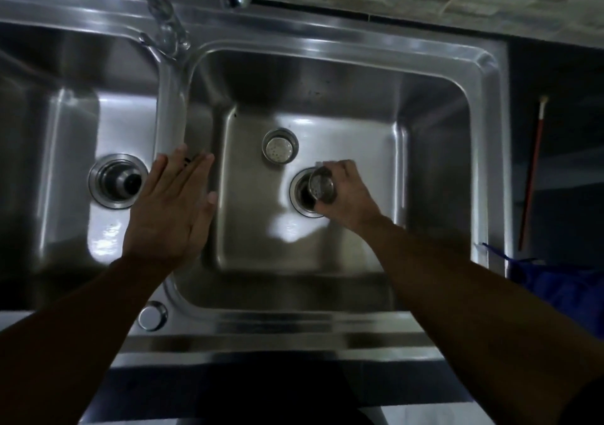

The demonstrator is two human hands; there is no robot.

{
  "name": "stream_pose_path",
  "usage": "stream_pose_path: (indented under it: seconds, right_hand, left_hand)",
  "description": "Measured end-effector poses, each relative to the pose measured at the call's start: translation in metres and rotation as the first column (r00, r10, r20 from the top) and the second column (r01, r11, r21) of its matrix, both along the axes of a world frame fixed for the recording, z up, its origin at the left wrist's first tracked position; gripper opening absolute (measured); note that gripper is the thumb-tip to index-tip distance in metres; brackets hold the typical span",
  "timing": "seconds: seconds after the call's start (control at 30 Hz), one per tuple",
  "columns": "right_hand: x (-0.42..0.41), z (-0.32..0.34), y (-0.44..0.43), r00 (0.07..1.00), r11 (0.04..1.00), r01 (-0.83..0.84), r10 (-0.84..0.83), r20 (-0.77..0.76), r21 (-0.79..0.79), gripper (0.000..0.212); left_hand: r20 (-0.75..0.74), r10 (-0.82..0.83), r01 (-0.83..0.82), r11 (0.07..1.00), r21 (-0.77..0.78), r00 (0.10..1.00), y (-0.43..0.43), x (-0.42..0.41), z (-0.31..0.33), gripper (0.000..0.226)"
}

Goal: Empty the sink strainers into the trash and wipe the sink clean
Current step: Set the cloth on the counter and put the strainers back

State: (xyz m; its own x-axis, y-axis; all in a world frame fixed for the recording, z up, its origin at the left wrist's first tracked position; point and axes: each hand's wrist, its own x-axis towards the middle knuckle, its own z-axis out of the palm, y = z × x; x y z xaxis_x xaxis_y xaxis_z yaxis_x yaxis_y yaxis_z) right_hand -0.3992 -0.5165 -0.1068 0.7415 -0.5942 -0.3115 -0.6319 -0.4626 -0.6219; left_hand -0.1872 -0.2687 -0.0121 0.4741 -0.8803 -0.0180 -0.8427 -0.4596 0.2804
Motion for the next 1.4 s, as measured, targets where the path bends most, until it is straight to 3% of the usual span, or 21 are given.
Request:
stream_pose_path:
  seconds: [0.13, 0.37, 0.5, 0.8, 1.03, 1.33, 1.4]
  right_hand:
    - [-0.001, -0.012, 0.012, 0.997, 0.999, -0.037, 0.037, -0.061, 0.003, 0.086]
    - [0.003, -0.023, 0.021, 0.979, 0.956, -0.168, 0.134, -0.154, -0.242, 0.083]
    - [0.001, -0.027, 0.025, 0.975, 0.952, -0.168, 0.123, -0.183, -0.254, 0.08]
    - [-0.001, -0.038, 0.032, 0.99, 0.974, -0.026, -0.007, -0.144, -0.226, 0.074]
    - [-0.005, -0.045, 0.033, 0.999, 0.962, -0.017, 0.007, -0.037, -0.272, 0.068]
    - [0.007, -0.026, 0.037, 0.998, 0.973, -0.042, 0.03, -0.057, -0.225, 0.065]
    - [0.027, -0.015, 0.039, 0.999, 0.957, -0.016, 0.027, 0.034, -0.291, 0.06]
  left_hand:
    - [0.017, -0.003, 0.003, 1.0, -0.008, 1.0, 0.002, 0.001, -0.004, 0.061]
    - [0.024, -0.005, 0.005, 1.0, 0.001, 1.0, 0.002, 0.001, -0.004, 0.061]
    - [0.009, 0.0, 0.0, 1.0, -0.018, 1.0, 0.002, 0.0, -0.004, 0.063]
    - [0.029, -0.006, 0.007, 1.0, -0.015, 1.0, 0.003, 0.002, -0.006, 0.06]
    - [0.041, -0.011, 0.012, 0.999, -0.03, 0.999, 0.003, 0.003, -0.01, 0.055]
    - [0.052, -0.015, 0.017, 0.999, -0.038, 0.999, 0.003, 0.004, -0.011, 0.048]
    - [0.048, -0.011, 0.014, 0.998, -0.063, 0.999, 0.002, 0.002, -0.009, 0.047]
